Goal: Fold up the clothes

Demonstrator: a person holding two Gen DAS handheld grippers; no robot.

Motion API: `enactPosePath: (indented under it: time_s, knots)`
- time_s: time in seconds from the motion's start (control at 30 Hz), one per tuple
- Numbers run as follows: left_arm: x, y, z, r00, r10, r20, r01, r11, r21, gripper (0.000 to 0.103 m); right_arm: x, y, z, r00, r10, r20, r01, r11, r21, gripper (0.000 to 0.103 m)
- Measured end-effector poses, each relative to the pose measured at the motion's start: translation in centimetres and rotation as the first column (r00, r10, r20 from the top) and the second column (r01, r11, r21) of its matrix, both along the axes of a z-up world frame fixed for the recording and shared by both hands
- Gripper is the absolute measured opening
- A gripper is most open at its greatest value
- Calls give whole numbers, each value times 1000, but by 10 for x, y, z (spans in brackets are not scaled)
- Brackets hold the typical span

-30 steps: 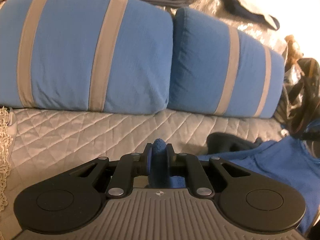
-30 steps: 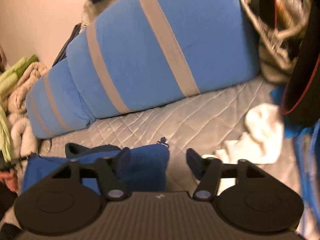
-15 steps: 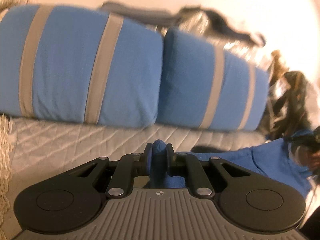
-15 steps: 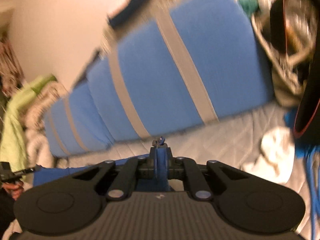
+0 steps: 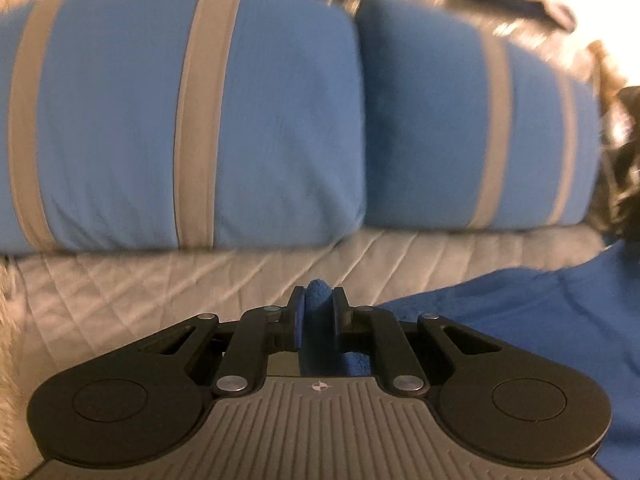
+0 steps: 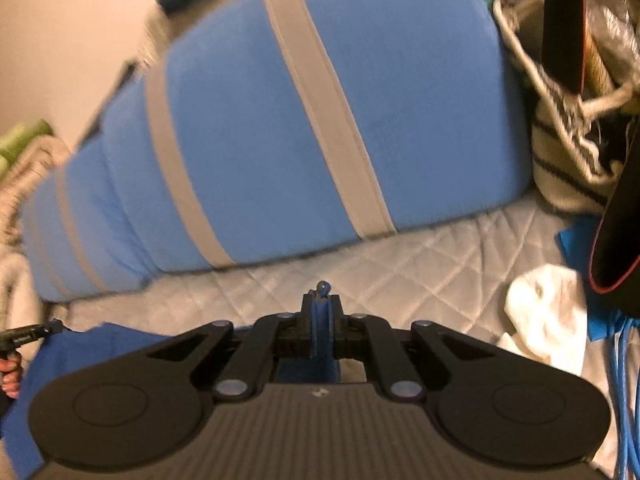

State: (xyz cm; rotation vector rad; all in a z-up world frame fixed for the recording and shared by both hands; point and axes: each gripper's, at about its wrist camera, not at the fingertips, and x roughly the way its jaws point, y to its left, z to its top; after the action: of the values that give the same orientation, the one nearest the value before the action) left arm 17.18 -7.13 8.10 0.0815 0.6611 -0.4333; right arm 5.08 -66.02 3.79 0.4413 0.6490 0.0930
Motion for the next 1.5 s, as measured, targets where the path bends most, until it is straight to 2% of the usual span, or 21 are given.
enactPosePath:
  time_s: [0.1,0.17,0.2,0.27,0.33,0.4,0.43,0.47,0.53,0.57,0.6,0.77,0.87,0.9,1.0,1.1,1.17,1.23,1.3,1.33,1.5]
  knots:
    - [15,-8,-26,999,24,-46,-22,999,33,13,8,6,-10,998,-7,-65,3,999,-50,9]
    - [23,-14,-38,996,35,-87,-30,997,67,18,9,12,-9,994,-8,-109,-5,993,-118,23]
    - [24,-14,-38,994,49,-99,-42,996,75,18,7,17,-5,993,-3,-119,-17,987,-162,38]
    - [26,-14,-37,989,77,-123,-66,994,92,21,-2,24,7,995,4,-102,-28,973,-229,88]
    - [25,-8,-30,985,111,-131,-101,992,78,26,-14,30,23,997,14,-72,-34,959,-280,98]
    - [16,5,-12,981,158,-113,-156,987,28,34,-30,37,42,999,30,-30,-38,949,-313,101]
    - [9,8,-3,979,178,-99,-177,984,16,41,-38,40,51,999,38,-10,-39,943,-330,103]
    - [2,10,8,978,195,-80,-194,981,14,52,-46,45,60,999,38,10,-32,937,-348,103]
    - [-17,9,30,975,220,-42,-219,975,27,67,-62,58,75,999,39,37,-23,932,-363,103]
    - [-29,6,40,975,221,-25,-220,975,33,70,-70,66,83,998,35,44,-16,931,-365,103]
    - [-41,3,49,975,222,-14,-221,974,39,70,-76,75,90,998,35,45,-17,931,-364,103]
    - [-94,-25,72,963,252,-96,-248,968,48,70,-102,132,122,997,63,35,-49,945,-324,103]
    - [-124,-42,68,968,236,-81,-237,972,1,70,-109,167,128,993,106,56,-87,960,-265,103]
    - [-130,-52,64,972,229,-58,-229,973,9,71,-108,178,127,990,129,65,-108,961,-256,103]
    - [-130,-79,39,970,242,-25,-240,969,61,71,-92,205,102,988,140,71,-115,955,-275,103]
    - [-116,-89,-2,952,301,-54,-291,947,139,71,-65,207,57,999,26,44,-11,946,-323,103]
    - [-106,-82,-31,931,352,-97,-332,927,176,74,-50,195,27,999,-54,1,52,948,-315,103]
    - [-103,-63,-51,933,337,-130,-328,941,86,76,-44,182,3,999,-42,-15,36,962,-270,102]
    - [-106,-44,-61,928,347,-137,-356,934,-44,79,-45,178,-8,999,-33,-7,30,969,-247,102]
    - [-107,-39,-65,926,351,-140,-365,927,-84,79,-46,178,-11,999,-32,8,33,968,-247,102]
    - [-108,-41,-71,926,362,-107,-372,924,-89,81,-35,187,-17,999,-27,-37,15,951,-308,102]
